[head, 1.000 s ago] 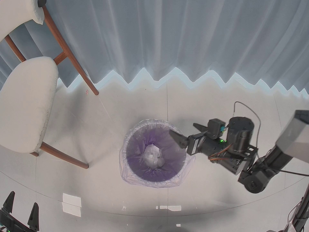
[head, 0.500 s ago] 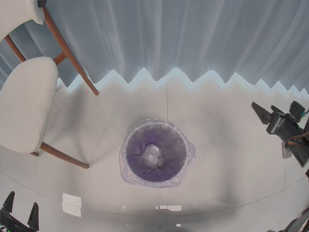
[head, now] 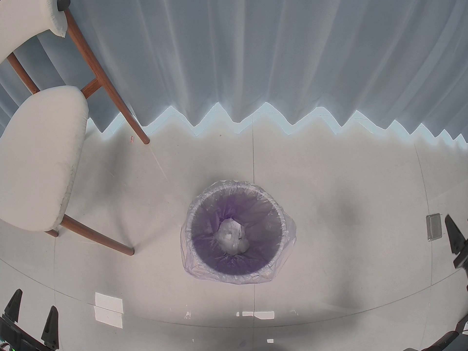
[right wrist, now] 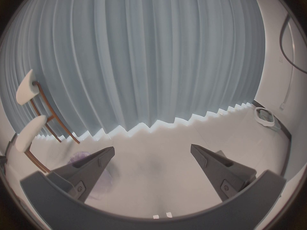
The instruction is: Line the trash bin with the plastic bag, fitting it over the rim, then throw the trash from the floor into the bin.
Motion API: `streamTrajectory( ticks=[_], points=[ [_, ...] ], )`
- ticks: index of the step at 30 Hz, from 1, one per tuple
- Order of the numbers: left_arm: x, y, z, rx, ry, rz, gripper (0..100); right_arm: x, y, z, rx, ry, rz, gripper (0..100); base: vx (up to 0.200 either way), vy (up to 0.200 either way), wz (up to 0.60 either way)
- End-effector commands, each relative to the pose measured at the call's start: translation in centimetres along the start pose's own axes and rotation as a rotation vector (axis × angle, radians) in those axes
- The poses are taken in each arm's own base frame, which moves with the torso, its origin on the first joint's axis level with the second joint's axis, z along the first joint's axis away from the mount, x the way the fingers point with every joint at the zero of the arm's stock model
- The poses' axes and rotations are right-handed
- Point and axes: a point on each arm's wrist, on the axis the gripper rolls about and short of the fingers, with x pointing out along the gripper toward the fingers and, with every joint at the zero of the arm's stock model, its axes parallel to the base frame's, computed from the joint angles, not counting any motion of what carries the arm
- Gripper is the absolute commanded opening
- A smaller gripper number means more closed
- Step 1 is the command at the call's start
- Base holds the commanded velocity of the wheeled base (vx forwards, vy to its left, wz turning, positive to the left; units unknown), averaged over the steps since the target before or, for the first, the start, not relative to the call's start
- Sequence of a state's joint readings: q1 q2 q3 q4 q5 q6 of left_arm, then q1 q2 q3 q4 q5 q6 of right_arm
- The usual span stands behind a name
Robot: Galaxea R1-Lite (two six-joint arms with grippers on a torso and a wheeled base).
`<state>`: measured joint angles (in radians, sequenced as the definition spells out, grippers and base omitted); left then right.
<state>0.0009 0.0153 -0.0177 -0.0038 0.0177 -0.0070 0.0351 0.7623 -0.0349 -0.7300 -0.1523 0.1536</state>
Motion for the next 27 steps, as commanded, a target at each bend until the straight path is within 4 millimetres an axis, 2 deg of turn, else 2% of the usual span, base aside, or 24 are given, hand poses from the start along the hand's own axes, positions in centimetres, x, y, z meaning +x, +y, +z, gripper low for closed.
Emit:
streamTrajectory(
  ticks=[1,7,12,16,21,24,27],
  points=[
    [0.0,0.0,-0.5,-0.002,0.002,0.001,100,-5.8,-1.4,-2.6,-0.041,-0.084,-0.100,100,0.000,0.000,0.00],
    [0.0,0.0,-0.5,-0.002,0.002,0.001,100,-8.2,-1.8,-4.7,-0.059,-0.094,-0.099,100,0.000,0.000,0.00],
    [0.0,0.0,-0.5,-0.001,0.002,0.001,100,-8.1,-1.7,-5.0,-0.079,-0.071,-0.033,100,0.000,0.000,0.00],
    [0.0,0.0,-0.5,-0.001,0.002,0.001,100,-8.1,-1.7,-6.2,-0.127,0.045,0.046,100,0.000,0.000,0.00],
    [0.0,0.0,-0.5,0.001,0.002,0.000,100,-8.0,-1.5,-6.4,-0.134,0.090,0.118,100,0.000,0.000,0.00],
    [0.0,0.0,-0.5,0.001,0.002,0.000,100,-7.9,-1.5,-6.4,-0.128,0.093,0.077,100,0.000,0.000,0.00],
    [0.0,0.0,-0.5,0.001,0.002,0.001,100,-8.0,-1.4,-6.4,-0.139,0.058,-0.055,100,0.000,0.000,0.00]
  ],
)
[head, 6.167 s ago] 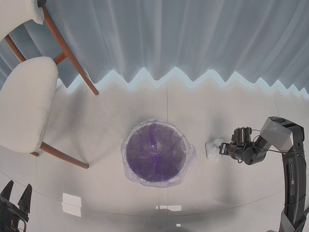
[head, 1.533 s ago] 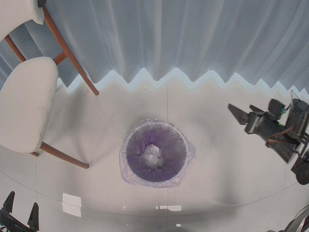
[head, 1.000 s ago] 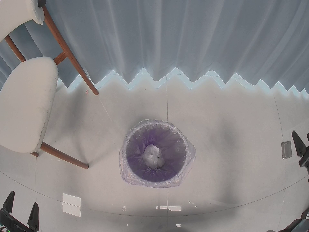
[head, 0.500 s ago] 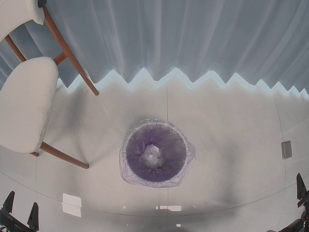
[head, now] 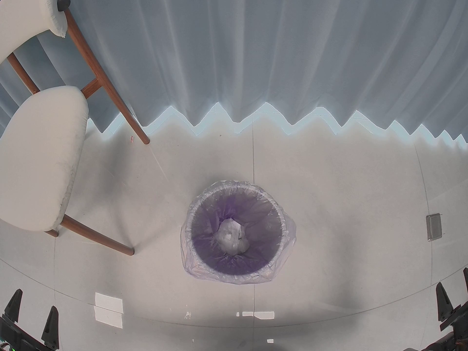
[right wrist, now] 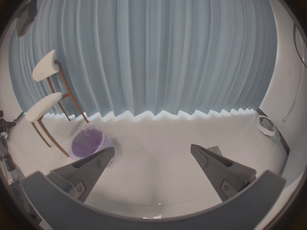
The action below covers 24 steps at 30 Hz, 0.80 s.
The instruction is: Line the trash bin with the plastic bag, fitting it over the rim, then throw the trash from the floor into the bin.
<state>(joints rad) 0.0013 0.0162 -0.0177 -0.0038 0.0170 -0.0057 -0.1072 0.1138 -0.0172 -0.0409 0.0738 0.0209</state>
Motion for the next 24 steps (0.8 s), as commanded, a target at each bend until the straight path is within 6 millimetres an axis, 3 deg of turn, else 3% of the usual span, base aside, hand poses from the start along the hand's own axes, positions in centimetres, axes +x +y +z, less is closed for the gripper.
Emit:
streamTrajectory(
  ticks=[1,4,12,15,18,20,24],
  points=[
    [0.0,0.0,-0.5,-0.002,0.001,0.002,100,0.0,0.1,-0.5,0.001,-0.006,-0.175,100,0.000,0.000,0.00],
    [0.0,0.0,-0.5,-0.002,0.001,0.002,100,-0.2,0.3,-0.6,-0.039,-0.036,-0.200,100,0.000,0.000,0.00],
    [0.0,0.0,-0.5,-0.002,0.001,0.000,100,1.5,-0.1,-0.2,-0.020,0.187,0.115,100,0.000,0.000,0.00],
    [0.0,0.0,-0.5,-0.002,0.001,0.000,100,1.5,-0.1,-0.2,-0.032,0.176,0.158,100,0.000,0.000,0.00],
    [0.0,0.0,-0.5,-0.002,0.001,0.002,100,1.0,-0.1,-0.2,-0.033,0.120,0.159,100,0.000,0.000,0.00],
    [0.0,0.0,-0.5,-0.002,0.001,0.000,100,-0.2,-0.2,-0.5,-0.038,-0.025,0.142,100,0.000,0.000,0.00],
    [0.0,0.0,-0.5,-0.002,0.001,0.000,100,-0.7,-0.6,-1.1,0.042,-0.059,-0.075,100,0.000,0.000,0.00]
  ],
)
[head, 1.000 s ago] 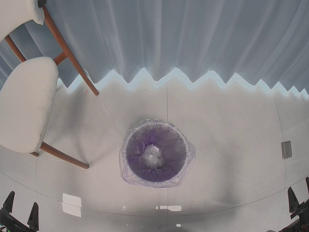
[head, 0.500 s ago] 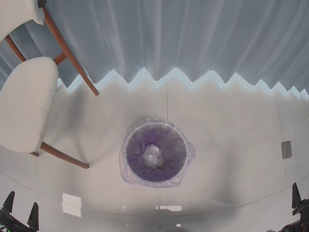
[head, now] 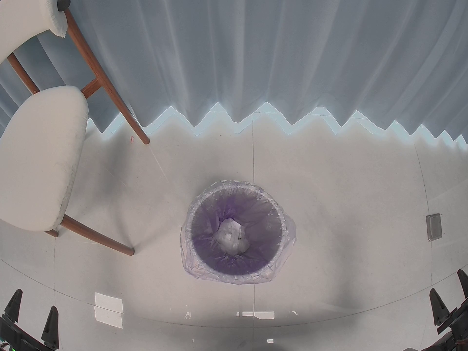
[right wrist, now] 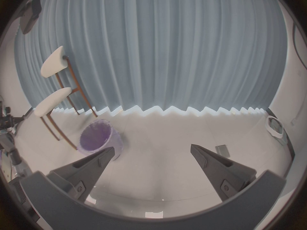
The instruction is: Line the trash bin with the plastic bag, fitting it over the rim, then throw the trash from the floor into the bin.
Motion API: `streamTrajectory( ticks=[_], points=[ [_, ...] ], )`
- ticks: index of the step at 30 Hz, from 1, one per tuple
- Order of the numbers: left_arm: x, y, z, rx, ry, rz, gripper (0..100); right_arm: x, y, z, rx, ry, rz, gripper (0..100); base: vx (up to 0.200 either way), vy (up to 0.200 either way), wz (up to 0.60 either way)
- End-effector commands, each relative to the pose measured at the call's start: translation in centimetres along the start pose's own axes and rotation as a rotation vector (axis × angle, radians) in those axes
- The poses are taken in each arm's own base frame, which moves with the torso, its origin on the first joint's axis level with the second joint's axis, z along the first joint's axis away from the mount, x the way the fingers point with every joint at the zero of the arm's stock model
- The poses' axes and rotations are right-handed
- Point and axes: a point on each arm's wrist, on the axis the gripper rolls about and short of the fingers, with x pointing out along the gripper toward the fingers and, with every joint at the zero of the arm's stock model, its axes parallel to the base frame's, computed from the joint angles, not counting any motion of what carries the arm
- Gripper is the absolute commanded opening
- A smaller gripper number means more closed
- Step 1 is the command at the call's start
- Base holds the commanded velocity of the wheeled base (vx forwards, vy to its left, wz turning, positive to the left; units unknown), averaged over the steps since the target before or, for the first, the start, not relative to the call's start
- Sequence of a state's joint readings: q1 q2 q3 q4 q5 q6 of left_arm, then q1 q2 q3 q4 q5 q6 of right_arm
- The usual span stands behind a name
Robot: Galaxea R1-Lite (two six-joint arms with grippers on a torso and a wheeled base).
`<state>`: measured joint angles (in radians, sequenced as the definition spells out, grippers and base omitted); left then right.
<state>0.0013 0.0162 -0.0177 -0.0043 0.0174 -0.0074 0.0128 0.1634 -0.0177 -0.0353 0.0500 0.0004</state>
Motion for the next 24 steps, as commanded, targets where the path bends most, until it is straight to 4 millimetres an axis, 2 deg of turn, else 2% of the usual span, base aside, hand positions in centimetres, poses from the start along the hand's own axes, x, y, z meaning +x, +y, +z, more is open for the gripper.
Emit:
streamTrajectory(
  ticks=[1,24],
  points=[
    [0.00,0.01,-0.52,0.000,0.001,0.001,100,-1.12,-0.20,-1.19,0.039,-0.116,-0.142,100,0.000,0.000,0.00],
    [0.00,0.00,-0.52,0.001,0.001,-0.002,100,-1.11,-0.17,-1.22,0.009,-0.111,-0.133,100,0.000,0.000,0.00]
  ],
)
